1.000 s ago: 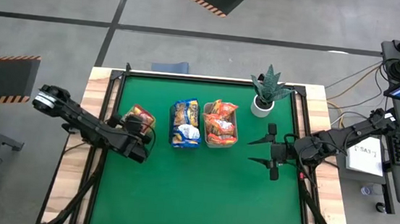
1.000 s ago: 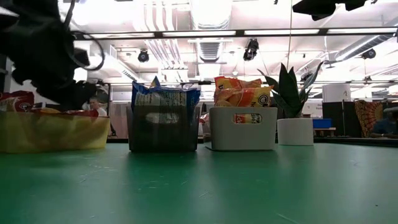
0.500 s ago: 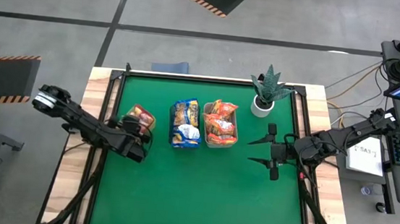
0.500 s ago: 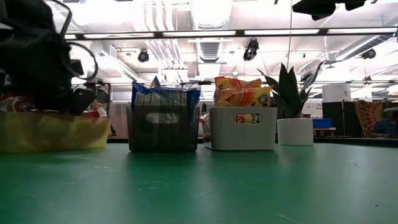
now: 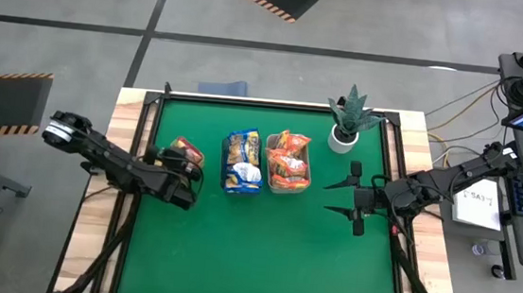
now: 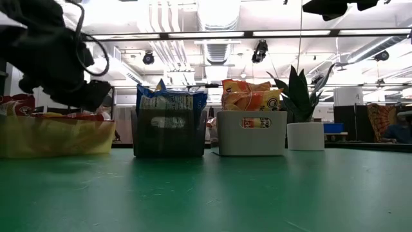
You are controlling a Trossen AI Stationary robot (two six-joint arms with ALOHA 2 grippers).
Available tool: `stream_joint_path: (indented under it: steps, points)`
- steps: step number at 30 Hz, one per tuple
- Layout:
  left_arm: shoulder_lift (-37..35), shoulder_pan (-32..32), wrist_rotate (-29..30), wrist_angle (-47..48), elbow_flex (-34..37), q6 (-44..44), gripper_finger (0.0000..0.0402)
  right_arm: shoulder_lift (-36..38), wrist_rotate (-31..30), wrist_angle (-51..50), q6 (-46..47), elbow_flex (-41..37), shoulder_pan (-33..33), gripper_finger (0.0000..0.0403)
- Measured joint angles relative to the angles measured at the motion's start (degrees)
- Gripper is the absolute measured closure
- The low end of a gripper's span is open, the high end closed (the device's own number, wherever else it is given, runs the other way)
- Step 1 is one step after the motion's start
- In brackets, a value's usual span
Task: Sort Maruchan noodles
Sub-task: Put the red noodle pack into the yellow bin
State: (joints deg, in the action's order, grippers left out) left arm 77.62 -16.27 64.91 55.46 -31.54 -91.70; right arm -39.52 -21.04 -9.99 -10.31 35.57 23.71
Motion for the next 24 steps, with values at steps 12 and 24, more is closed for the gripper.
stream_joint_path:
  steps: [12, 24]
  points:
    - [0.00, 0.47, -1.95, -10.91, 8.17, -4.41, 0.0401, 0.00, 0.00, 0.03, -0.20, 0.00, -0.01, 0.0179]
    - [-0.09, 0.68, 2.14, -8.46, -0.83, 6.16, 0.0402, -0.01, 0.00, 0.03, -0.20, 0.00, -0.01, 0.0179]
